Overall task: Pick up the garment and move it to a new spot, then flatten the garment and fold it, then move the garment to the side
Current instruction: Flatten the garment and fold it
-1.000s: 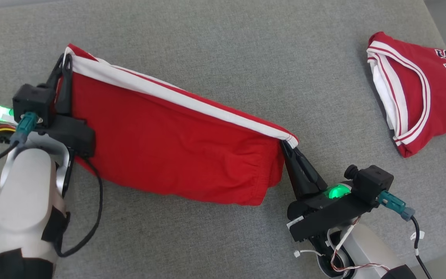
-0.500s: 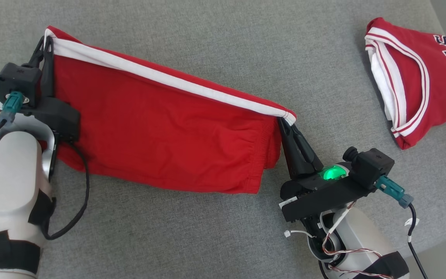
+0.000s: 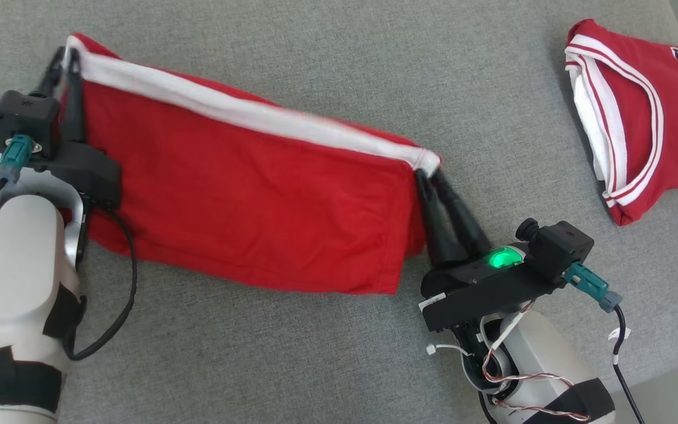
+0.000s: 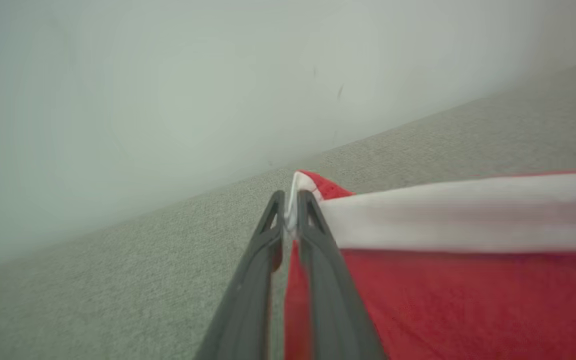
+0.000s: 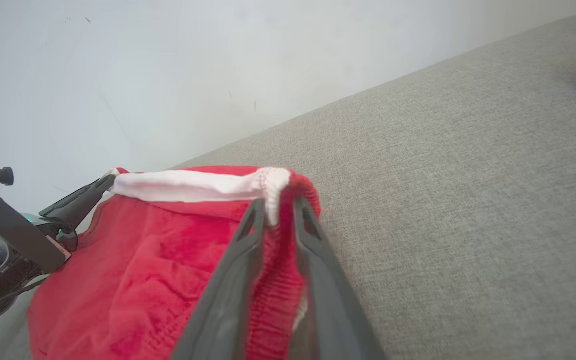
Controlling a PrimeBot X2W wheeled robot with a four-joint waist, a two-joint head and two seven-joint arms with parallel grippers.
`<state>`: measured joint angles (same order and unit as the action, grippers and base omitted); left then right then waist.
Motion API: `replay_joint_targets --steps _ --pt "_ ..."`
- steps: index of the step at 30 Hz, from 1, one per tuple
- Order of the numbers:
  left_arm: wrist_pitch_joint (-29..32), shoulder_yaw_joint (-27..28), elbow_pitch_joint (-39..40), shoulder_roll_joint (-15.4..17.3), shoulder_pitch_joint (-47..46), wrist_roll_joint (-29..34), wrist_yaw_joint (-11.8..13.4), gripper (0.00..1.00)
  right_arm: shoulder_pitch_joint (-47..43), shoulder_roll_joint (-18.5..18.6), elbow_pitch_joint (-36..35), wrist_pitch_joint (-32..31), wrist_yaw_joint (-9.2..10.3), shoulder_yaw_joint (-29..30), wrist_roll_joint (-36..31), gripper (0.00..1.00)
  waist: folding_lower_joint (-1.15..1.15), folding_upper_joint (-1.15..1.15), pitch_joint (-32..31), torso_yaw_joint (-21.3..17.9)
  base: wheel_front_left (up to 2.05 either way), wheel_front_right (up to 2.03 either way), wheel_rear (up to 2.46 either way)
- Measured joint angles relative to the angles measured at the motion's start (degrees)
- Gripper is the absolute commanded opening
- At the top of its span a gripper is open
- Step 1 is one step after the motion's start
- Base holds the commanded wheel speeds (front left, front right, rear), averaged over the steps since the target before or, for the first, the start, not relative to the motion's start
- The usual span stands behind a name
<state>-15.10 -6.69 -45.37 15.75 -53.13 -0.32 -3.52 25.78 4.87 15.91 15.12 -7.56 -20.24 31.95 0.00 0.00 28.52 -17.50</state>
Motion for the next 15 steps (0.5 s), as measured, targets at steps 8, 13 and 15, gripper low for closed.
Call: replay_joint_targets --steps 8,13,15 --pt "0.0 -0.4 0.8 -0.7 1.8 -0.9 0.4 1.00 -0.4 -0.4 1.1 0.0 0.00 3.1 -2.2 1.00 0.00 0.00 -1.5 0.7 0.00 0.00 0.00" --pt "0.0 0.1 2.4 -1.1 4.2 -1.9 0.7 1.00 -2.1 -0.9 1.5 0.0 0.00 7.1 -5.4 1.00 0.00 0.00 -3.1 1.2 0.00 0.00 0.00" --pt "0.1 0.4 3.3 -1.3 5.2 -2.5 0.7 1.00 -2.9 -1.0 1.4 0.0 0.00 9.2 -7.5 1.00 0.00 0.00 -3.8 1.4 0.00 0.00 0.00"
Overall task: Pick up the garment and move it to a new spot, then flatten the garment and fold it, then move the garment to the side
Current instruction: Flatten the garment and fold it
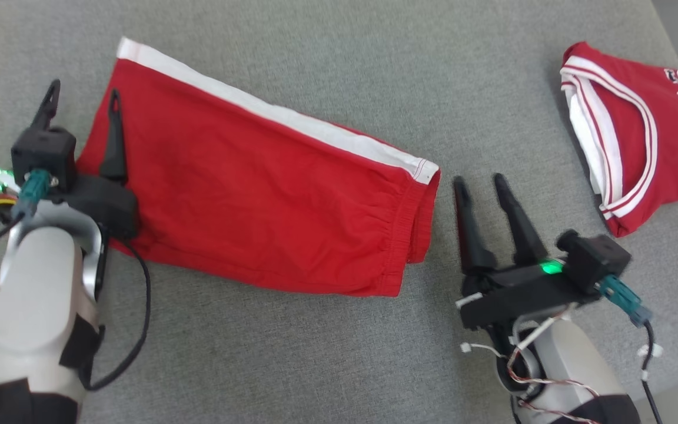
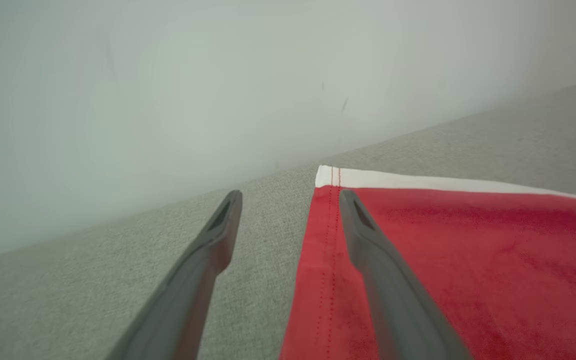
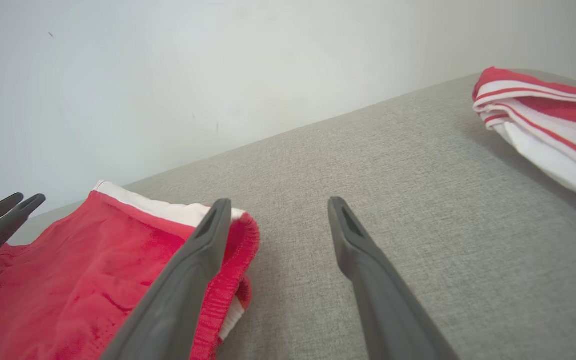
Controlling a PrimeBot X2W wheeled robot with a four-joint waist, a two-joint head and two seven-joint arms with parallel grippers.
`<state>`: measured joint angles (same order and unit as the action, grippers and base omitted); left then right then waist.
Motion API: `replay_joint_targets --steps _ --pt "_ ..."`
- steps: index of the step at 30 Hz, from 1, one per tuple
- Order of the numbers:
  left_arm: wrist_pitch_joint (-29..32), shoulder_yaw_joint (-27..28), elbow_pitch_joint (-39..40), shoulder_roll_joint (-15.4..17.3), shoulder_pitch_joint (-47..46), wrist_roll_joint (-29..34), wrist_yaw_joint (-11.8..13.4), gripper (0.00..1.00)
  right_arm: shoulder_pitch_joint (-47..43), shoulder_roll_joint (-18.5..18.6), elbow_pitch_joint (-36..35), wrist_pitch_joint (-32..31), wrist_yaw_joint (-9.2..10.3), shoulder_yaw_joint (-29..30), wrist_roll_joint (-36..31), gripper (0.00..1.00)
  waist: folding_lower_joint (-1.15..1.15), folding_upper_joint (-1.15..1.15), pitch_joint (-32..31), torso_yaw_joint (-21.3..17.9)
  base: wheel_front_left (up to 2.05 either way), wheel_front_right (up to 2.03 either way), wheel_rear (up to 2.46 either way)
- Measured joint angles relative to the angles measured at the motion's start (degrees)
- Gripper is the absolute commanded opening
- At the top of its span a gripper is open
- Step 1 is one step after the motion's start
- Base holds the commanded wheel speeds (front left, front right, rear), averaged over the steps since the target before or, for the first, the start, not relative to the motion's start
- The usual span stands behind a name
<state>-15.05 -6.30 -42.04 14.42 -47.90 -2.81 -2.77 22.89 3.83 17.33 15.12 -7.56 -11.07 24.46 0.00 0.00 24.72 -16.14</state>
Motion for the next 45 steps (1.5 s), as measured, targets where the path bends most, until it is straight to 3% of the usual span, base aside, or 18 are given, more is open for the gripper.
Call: replay_joint_targets --steps 12,28,29,30,31,45 --pt "0.0 2.1 2.1 -2.7 9.3 -2.9 0.2 1.00 -5.2 -0.7 0.0 0.0 0.01 4.9 -4.5 1.00 -0.01 0.00 -5.0 1.3 0.00 0.00 0.00" --pt "0.0 3.1 -9.9 -4.0 9.0 -4.8 0.8 1.00 -6.5 -0.8 0.9 0.0 0.00 4.0 -4.6 1.00 -0.01 0.01 -7.3 0.3 0.00 0.00 0.00" --pt "0.0 3.1 -10.8 -4.1 8.7 -4.8 0.8 0.50 -6.5 -0.8 0.9 0.0 0.00 4.0 -4.6 1.00 -0.01 0.01 -7.3 0.2 0.00 0.00 0.00" --pt "0.0 3.0 -11.5 -4.1 8.5 -4.9 0.9 0.10 -6.5 -0.8 1.0 0.0 0.00 4.0 -4.5 1.00 -0.01 0.01 -7.3 0.1 0.00 0.00 0.00" --pt "-0.1 3.0 -12.2 -4.1 8.1 -4.9 1.0 0.00 -6.6 -0.8 1.1 0.0 0.00 4.0 -4.4 1.00 -0.01 0.01 -7.3 0.1 0.00 0.00 0.00" --pt "0.0 3.2 -13.2 -5.4 10.2 -6.8 0.7 0.00 -7.0 -0.8 2.2 0.0 0.00 3.7 -3.3 1.00 0.00 0.00 -10.2 1.5 0.00 0.00 0.00"
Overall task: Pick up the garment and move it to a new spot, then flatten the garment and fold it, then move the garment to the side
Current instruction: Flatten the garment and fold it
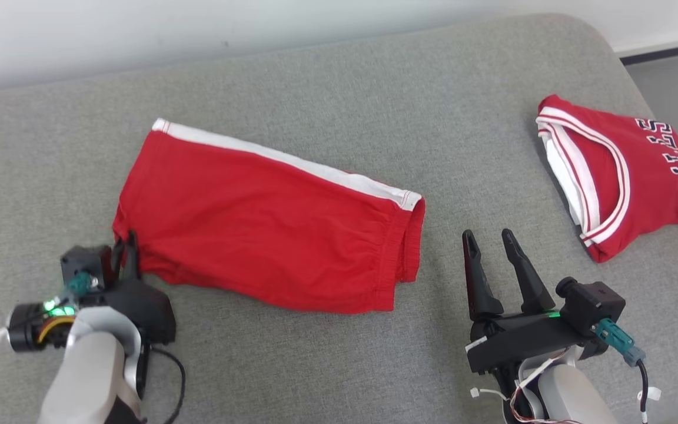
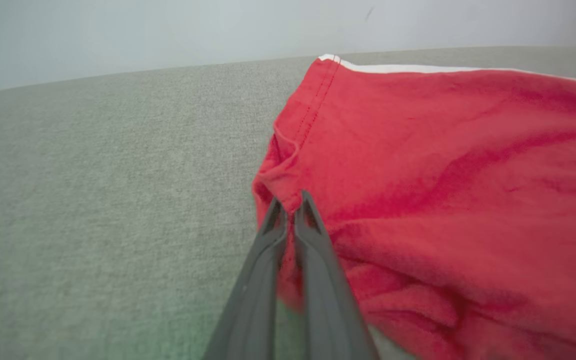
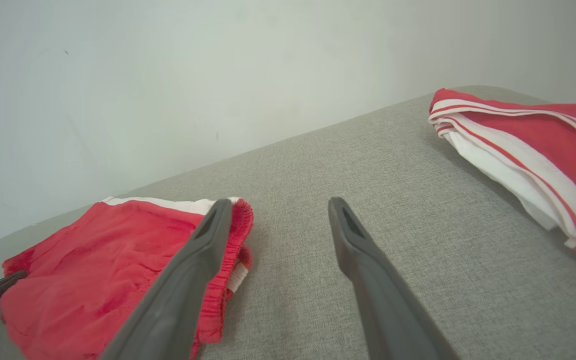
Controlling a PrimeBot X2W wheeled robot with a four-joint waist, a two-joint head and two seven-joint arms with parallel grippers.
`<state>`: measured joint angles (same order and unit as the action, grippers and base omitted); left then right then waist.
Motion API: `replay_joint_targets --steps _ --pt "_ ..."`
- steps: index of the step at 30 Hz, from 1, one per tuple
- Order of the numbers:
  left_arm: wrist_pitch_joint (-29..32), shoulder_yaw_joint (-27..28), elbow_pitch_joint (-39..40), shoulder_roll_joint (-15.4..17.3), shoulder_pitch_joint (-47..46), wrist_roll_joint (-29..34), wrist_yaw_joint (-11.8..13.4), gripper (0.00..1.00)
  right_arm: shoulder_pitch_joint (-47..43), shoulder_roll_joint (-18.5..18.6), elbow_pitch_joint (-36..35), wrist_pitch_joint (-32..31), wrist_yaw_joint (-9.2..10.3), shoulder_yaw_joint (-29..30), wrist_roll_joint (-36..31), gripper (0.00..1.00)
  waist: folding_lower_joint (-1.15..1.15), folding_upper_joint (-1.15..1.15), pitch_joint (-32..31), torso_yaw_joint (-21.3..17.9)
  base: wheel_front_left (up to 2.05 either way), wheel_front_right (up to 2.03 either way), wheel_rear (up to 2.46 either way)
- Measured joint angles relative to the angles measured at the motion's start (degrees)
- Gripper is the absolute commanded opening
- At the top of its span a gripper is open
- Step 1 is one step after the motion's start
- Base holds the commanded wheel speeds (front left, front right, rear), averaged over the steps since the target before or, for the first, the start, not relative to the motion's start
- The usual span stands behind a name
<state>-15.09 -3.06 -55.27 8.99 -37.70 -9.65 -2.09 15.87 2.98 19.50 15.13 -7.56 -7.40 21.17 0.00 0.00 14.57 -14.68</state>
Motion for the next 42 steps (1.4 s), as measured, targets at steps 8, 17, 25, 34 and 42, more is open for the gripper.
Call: replay_joint_targets --steps 8,17,25,34,42 --pt "0.0 1.0 2.6 -1.1 4.2 -0.7 0.0 0.00 -1.1 0.0 0.5 0.0 0.01 0.2 0.0 1.00 0.00 0.00 -2.1 0.7 0.00 0.00 0.00" --pt "0.0 2.0 3.0 -0.9 6.4 -1.0 -0.3 0.00 -1.8 0.0 0.7 0.0 0.01 0.0 0.0 1.00 0.00 0.00 -2.9 0.9 0.00 0.00 0.00" --pt "0.0 3.5 3.5 -1.6 8.9 -1.6 0.1 0.00 -3.1 0.0 1.3 0.0 0.00 0.9 0.1 1.00 0.00 0.00 -4.8 1.4 0.00 0.00 0.00" --pt "0.0 5.3 7.3 -3.6 14.3 -2.6 0.7 0.00 -4.5 0.0 1.6 0.0 0.01 1.2 0.0 1.00 0.00 0.00 -7.6 3.8 0.00 0.00 0.00" --pt "0.0 5.7 9.3 -5.1 18.4 -2.7 1.1 0.00 -5.4 0.0 2.0 0.0 0.01 1.0 0.1 1.00 0.00 0.00 -9.6 6.3 0.00 0.00 0.00"
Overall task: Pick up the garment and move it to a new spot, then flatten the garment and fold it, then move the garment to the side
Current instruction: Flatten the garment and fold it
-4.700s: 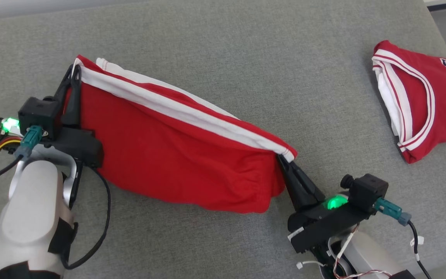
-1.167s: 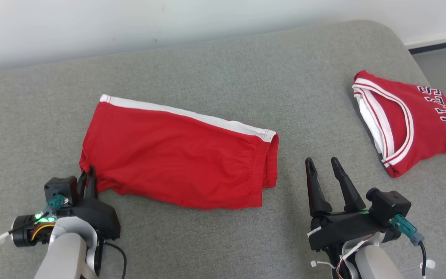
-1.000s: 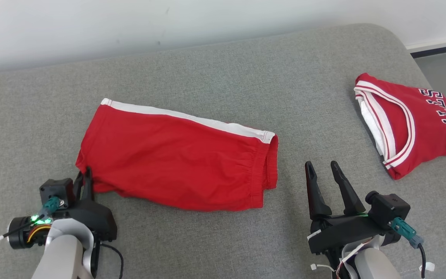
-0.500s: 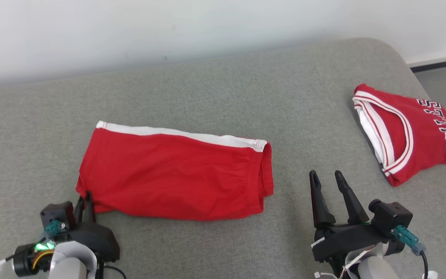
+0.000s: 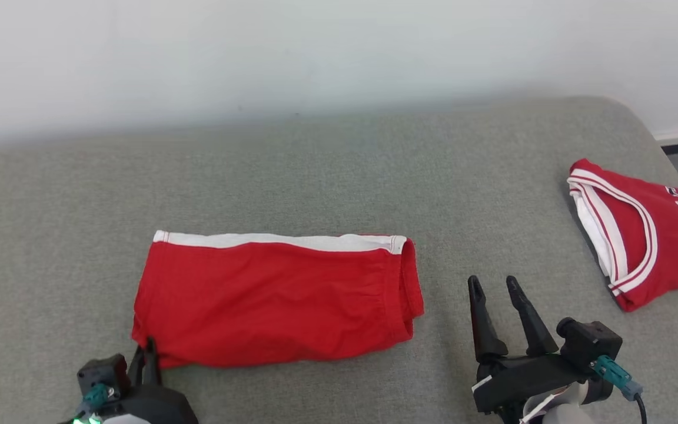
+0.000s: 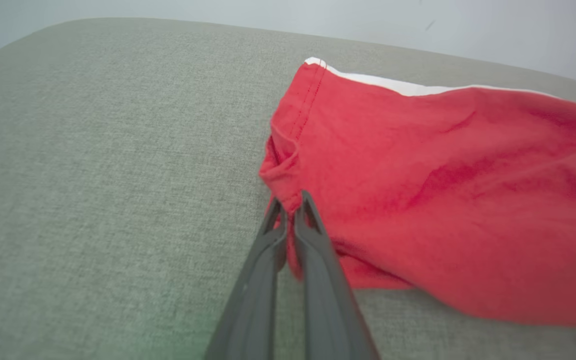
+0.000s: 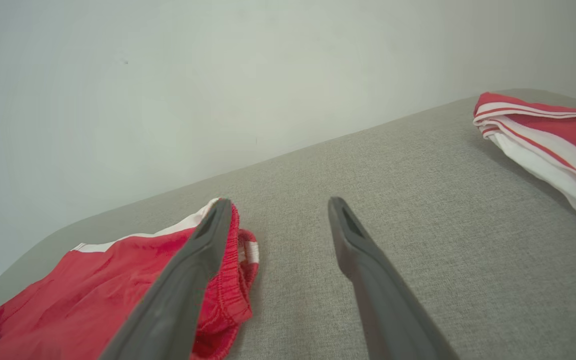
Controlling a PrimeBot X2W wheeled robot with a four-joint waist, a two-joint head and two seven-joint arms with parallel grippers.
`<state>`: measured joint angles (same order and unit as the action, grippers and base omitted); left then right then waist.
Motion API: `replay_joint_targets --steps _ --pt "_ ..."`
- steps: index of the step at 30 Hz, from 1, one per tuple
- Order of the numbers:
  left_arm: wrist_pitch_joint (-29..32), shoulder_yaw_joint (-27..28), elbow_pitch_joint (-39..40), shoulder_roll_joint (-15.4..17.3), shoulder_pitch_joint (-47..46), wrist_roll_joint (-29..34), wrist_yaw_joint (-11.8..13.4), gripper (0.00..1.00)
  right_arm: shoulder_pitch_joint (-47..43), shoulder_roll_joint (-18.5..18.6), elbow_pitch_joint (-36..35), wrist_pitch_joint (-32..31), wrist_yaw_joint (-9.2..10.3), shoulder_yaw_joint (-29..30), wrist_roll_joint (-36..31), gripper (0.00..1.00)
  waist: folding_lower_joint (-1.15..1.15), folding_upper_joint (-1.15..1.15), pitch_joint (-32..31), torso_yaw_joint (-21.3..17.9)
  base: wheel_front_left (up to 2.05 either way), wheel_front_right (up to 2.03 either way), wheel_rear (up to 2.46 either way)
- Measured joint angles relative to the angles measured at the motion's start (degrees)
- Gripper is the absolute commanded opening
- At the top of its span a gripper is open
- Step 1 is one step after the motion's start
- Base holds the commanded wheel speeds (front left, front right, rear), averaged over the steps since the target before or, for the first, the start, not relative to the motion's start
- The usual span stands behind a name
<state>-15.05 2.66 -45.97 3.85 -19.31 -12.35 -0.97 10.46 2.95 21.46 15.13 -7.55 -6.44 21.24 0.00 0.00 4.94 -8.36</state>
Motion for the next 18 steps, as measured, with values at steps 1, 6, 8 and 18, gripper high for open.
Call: replay_joint_targets --steps 1,6,8,18 --pt "0.0 0.1 0.2 -0.1 0.4 0.0 0.1 0.00 0.0 0.0 0.0 0.0 -0.01 -0.1 0.0 1.00 0.00 0.01 -0.2 0.2 0.00 0.00 0.00" --pt "0.0 0.0 1.3 -0.6 2.1 0.0 0.4 0.24 -0.2 0.0 0.4 0.0 -0.01 -0.2 0.0 1.00 0.00 0.00 -1.1 0.9 0.00 0.00 0.00" --pt "0.0 0.0 2.6 -0.7 2.4 0.1 0.5 1.00 -0.3 0.0 0.5 0.0 0.00 -0.2 0.0 1.00 0.00 0.00 -1.3 1.0 0.00 0.00 0.00" --pt "0.0 1.3 9.6 -0.9 7.2 2.5 2.0 1.00 -1.4 0.0 0.9 0.0 -0.01 0.1 -0.2 1.00 0.00 0.00 -2.1 2.3 0.00 0.00 0.00"
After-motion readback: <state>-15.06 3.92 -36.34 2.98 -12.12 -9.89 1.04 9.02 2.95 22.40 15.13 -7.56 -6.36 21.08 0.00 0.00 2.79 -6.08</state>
